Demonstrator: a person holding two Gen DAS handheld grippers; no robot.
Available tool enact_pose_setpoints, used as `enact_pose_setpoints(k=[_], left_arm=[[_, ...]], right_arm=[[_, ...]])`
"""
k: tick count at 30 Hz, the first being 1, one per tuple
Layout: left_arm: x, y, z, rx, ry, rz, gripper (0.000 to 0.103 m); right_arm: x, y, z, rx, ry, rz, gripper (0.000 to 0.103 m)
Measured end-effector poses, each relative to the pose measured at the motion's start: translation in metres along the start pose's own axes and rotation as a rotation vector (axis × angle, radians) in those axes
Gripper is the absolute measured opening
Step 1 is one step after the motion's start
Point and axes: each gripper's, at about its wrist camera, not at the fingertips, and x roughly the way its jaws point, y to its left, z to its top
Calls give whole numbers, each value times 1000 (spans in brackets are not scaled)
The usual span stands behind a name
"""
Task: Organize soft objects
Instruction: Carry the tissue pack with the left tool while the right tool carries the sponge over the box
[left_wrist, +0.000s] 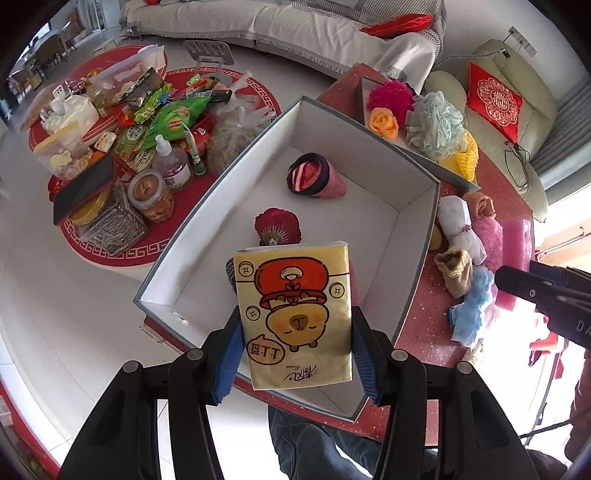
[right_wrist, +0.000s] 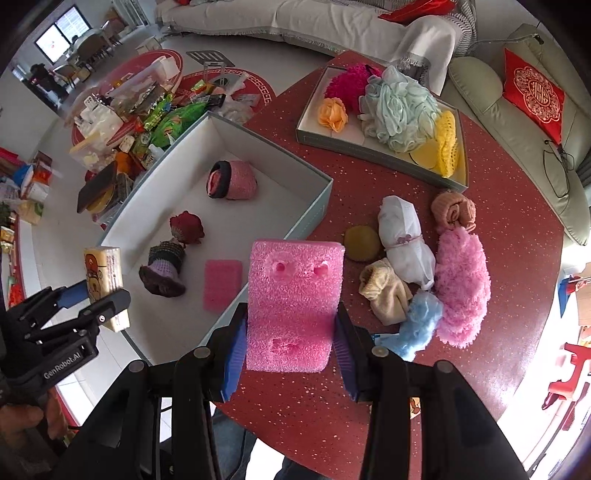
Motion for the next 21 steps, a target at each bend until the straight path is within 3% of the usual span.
enact_pose_setpoints(k=[9,21], left_arm=[[19,8,18,-18,25,20,55],[40,30,29,-51,60,36,55]], right_arm=[[17,29,30,-2,33,72,47],[48,67,43,-53,115,73,47]])
